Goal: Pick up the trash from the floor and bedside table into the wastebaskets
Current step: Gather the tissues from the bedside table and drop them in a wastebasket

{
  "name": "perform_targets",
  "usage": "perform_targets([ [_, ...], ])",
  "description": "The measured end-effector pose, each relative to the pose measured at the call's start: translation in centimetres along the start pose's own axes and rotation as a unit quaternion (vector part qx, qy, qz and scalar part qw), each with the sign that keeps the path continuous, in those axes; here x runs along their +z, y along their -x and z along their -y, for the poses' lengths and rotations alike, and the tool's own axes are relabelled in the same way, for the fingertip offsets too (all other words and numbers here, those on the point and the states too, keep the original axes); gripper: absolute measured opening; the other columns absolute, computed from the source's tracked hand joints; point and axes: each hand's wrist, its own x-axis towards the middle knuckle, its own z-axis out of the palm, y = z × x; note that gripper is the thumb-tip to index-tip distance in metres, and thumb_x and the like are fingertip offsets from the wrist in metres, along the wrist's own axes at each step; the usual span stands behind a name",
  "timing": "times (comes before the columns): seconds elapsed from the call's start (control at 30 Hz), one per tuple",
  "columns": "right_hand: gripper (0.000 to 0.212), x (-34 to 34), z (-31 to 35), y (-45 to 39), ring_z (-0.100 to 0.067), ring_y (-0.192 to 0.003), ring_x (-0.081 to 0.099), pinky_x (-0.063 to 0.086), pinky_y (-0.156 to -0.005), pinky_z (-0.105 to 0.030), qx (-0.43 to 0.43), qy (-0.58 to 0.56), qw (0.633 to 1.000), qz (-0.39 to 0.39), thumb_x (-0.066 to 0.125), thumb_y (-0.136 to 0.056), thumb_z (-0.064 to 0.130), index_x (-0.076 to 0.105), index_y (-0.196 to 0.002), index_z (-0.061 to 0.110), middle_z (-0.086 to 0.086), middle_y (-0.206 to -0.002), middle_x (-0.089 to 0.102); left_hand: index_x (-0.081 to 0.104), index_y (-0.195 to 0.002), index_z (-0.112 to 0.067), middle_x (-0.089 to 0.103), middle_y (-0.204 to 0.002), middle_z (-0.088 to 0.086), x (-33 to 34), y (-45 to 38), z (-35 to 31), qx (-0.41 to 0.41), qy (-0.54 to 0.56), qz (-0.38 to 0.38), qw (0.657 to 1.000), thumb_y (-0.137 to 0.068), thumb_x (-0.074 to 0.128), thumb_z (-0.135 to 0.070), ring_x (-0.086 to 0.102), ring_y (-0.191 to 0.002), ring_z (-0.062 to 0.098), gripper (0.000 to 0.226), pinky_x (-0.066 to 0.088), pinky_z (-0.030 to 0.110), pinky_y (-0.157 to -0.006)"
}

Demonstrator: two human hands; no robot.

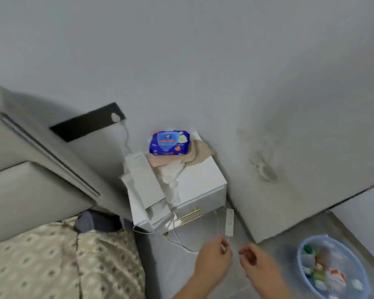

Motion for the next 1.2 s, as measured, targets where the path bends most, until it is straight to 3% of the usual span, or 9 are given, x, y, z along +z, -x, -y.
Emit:
perform_targets([
  [0.1,0.018,1.2,6.8,-1.6,-0.007,-0.060,0.064,0.059,-0.065,-0.037,-0.041,0.020,0.999,0.018,0.070,-0.085,0.023,0.064,-0.085,0.041,0.014,-0.069,0.069,0.060,-0.090,-0.028,0.054,-0.068,-0.011,-6.5,-0.1,1.4,0.006,0.006,-0.057,0.998,-0.092,0.053,-0.036,0.060,-0.077,0.016,0.011,0.049,0.033,-0.075],
  [0.23,0.022,3.2,13.2,-5.9,-0.009,-0.064,0.062,0.050,-0.063,-0.031,-0.103,0.040,0.993,0.035,0.068,-0.088,0.013,0.061,-0.078,0.031,0.005,-0.069,0.067,0.064,-0.095,-0.022,0.065,-0.077,-0.004,-12.4,-2.4,2.8,0.026,0.026,-0.120,0.992,-0.093,0.054,-0.030,0.065,-0.081,0.021,0.013,0.054,0.040,-0.076],
  [0.37,0.011,5.3,15.9,-11.4,-0.015,-0.076,0.063,0.047,-0.067,-0.028,-0.128,0.066,0.988,0.055,0.066,-0.088,0.017,0.061,-0.095,0.023,0.001,-0.089,0.065,0.064,-0.093,-0.024,0.066,-0.071,-0.003,-15.8,-5.9,4.0,0.036,0.035,-0.140,0.989,-0.090,0.056,-0.028,0.067,-0.076,0.024,0.010,0.057,0.042,-0.074],
  [0.5,0.029,7.1,16.9,-16.9,-0.020,-0.092,0.062,0.053,-0.084,-0.039,-0.153,0.134,0.978,0.050,0.067,-0.089,0.025,0.058,-0.116,0.022,0.000,-0.114,0.056,0.065,-0.101,-0.019,0.069,-0.083,0.000,-18.4,-10.6,4.6,0.071,-0.001,-0.167,0.983,-0.092,0.059,-0.025,0.065,-0.081,0.024,0.013,0.056,0.040,-0.076],
  [0.67,0.046,8.9,17.4,-23.2,-0.026,-0.108,0.059,0.052,-0.092,-0.045,-0.180,0.185,0.964,0.056,0.065,-0.090,0.023,0.052,-0.134,0.021,-0.002,-0.137,0.048,0.056,-0.129,-0.016,0.059,-0.122,0.011,-18.1,-17.8,5.3,0.091,-0.202,-0.140,0.965,-0.092,0.058,-0.030,0.052,-0.119,0.030,0.040,0.051,0.040,-0.087],
  [0.83,0.051,10.1,17.9,-29.5,-0.026,-0.130,0.050,0.045,-0.108,-0.041,-0.232,0.173,0.956,0.057,0.047,-0.088,-0.004,0.059,-0.132,0.019,-0.005,-0.147,0.049,0.049,-0.137,-0.014,0.041,-0.138,0.020,-13.6,-22.7,5.9,0.007,-0.431,-0.022,0.902,-0.090,0.056,-0.035,0.040,-0.129,0.040,0.052,0.037,0.044,-0.103],
  [0.97,0.062,11.3,18.9,-32.2,-0.023,-0.144,0.040,0.031,-0.118,-0.030,-0.290,0.199,0.930,0.103,0.042,-0.085,-0.013,0.059,-0.137,0.016,-0.005,-0.156,0.046,0.036,-0.146,-0.001,0.028,-0.148,0.034,-11.5,-25.1,6.6,-0.045,-0.483,-0.015,0.874,-0.091,0.060,-0.021,0.046,-0.127,0.050,0.064,0.048,0.049,-0.101],
  [1.1,0.061,12.9,19.8,-33.2,-0.025,-0.147,0.036,0.029,-0.118,-0.034,-0.329,0.283,0.887,0.160,0.048,-0.089,-0.007,0.054,-0.144,0.018,-0.006,-0.160,0.040,0.040,-0.139,0.007,0.042,-0.130,0.031,-10.6,-25.7,6.7,0.007,-0.563,-0.044,0.825,-0.091,0.049,-0.015,0.045,-0.118,0.041,0.054,0.053,0.046,-0.090],
  [1.2,0.053,13.8,19.8,-33.9,-0.030,-0.138,0.043,0.037,-0.113,-0.042,-0.341,0.349,0.854,0.181,0.050,-0.094,0.008,0.055,-0.144,0.024,-0.006,-0.150,0.050,0.045,-0.139,0.002,0.044,-0.134,0.025,-10.2,-25.7,7.1,0.058,-0.610,-0.045,0.789,-0.092,0.046,-0.015,0.043,-0.116,0.033,0.050,0.048,0.040,-0.092],
])
